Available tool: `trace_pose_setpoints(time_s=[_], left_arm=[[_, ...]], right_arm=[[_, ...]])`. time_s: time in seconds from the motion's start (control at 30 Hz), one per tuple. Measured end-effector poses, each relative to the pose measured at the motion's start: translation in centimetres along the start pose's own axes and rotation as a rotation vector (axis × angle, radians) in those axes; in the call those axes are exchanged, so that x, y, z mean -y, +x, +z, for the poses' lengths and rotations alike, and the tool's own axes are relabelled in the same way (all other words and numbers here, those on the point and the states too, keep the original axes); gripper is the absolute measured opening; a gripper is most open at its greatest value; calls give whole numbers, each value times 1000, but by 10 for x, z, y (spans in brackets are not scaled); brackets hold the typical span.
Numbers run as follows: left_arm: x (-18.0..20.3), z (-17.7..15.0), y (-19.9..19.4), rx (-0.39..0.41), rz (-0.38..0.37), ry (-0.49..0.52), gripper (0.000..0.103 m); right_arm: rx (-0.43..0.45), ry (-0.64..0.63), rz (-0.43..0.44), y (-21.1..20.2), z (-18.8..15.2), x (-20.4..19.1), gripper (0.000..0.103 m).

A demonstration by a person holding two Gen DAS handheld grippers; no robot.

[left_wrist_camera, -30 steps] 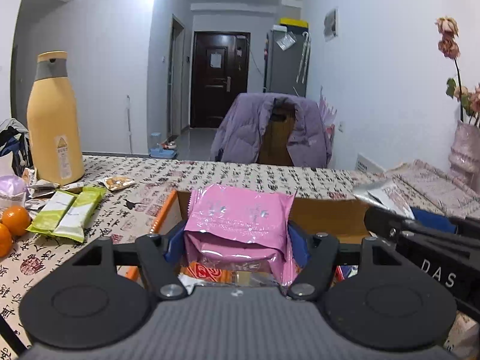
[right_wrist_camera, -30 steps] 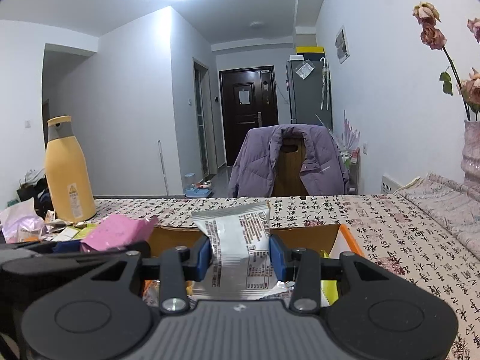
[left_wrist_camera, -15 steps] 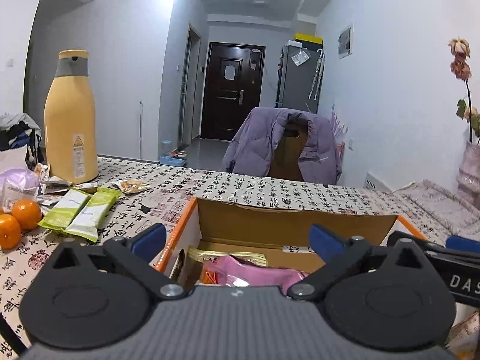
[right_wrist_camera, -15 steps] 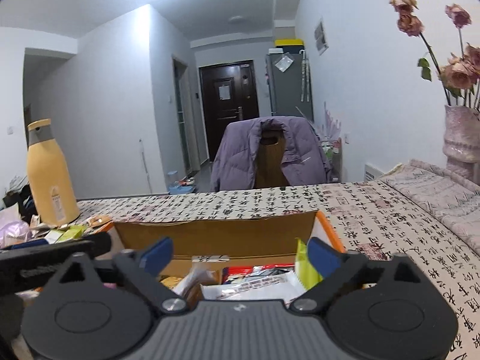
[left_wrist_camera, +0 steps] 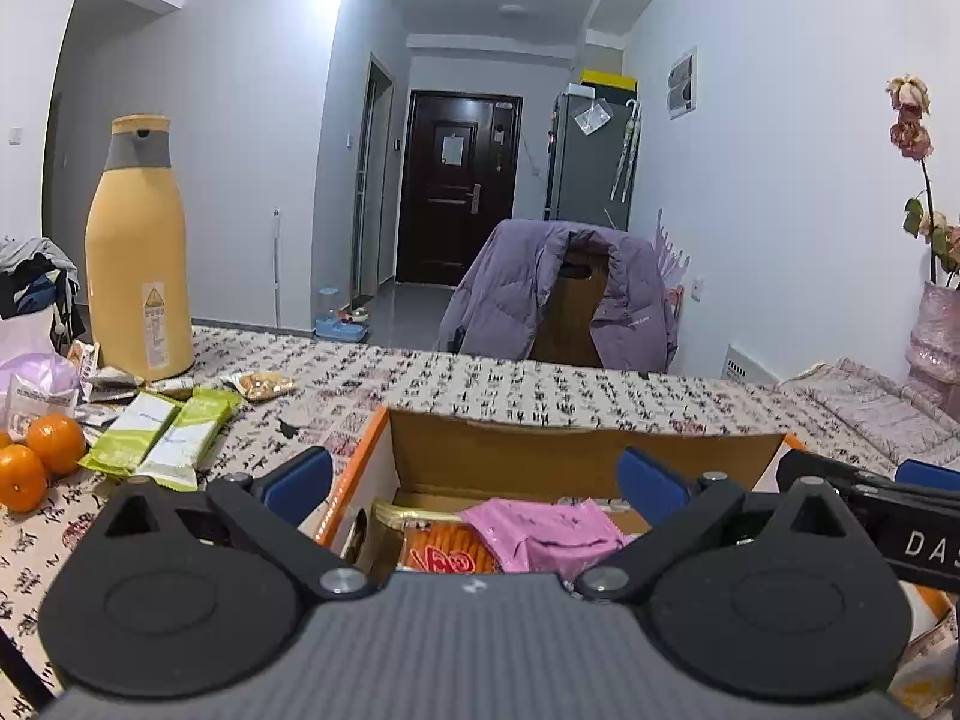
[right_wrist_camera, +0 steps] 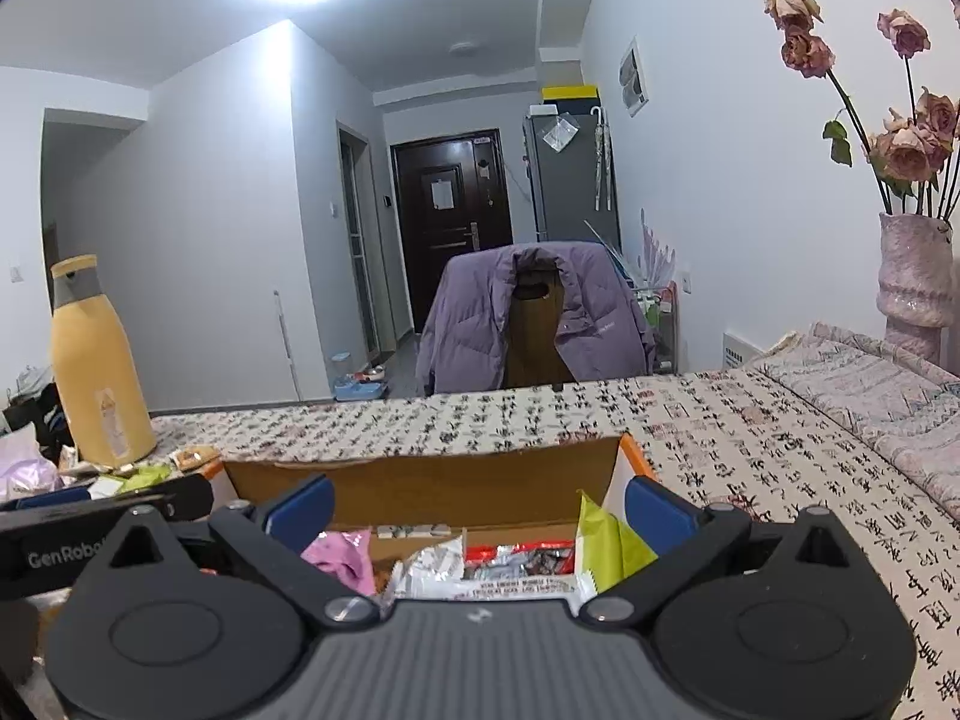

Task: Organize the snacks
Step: 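Withdraw both tools from the box back toward the remaining packets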

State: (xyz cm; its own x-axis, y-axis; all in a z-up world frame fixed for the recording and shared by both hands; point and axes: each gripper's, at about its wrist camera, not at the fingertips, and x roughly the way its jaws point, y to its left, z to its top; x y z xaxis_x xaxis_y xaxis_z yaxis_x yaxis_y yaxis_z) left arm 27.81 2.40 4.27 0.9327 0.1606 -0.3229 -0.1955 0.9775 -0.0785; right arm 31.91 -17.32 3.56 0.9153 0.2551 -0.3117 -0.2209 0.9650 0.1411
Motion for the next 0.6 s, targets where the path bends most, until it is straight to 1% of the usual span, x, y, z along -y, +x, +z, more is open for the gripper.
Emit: trace_pose_setpoints(time_s=[0.2,0.33,0.47,0.6], left_arm=[[-2,9,-20,5,-16,11,103],[-9,11,-37,3,-23,21,103],[-19,7,-53,-15,-31,22,103],[-30,-3,-70,-38,-35,33,103]], right_arm=[[11,5,21,-19,14,1,103],[19,-18,40,-35,20,-3,103],[11,-34,60,-54,19,-9,103],[-14,-56,67,-69,11,-15,103]])
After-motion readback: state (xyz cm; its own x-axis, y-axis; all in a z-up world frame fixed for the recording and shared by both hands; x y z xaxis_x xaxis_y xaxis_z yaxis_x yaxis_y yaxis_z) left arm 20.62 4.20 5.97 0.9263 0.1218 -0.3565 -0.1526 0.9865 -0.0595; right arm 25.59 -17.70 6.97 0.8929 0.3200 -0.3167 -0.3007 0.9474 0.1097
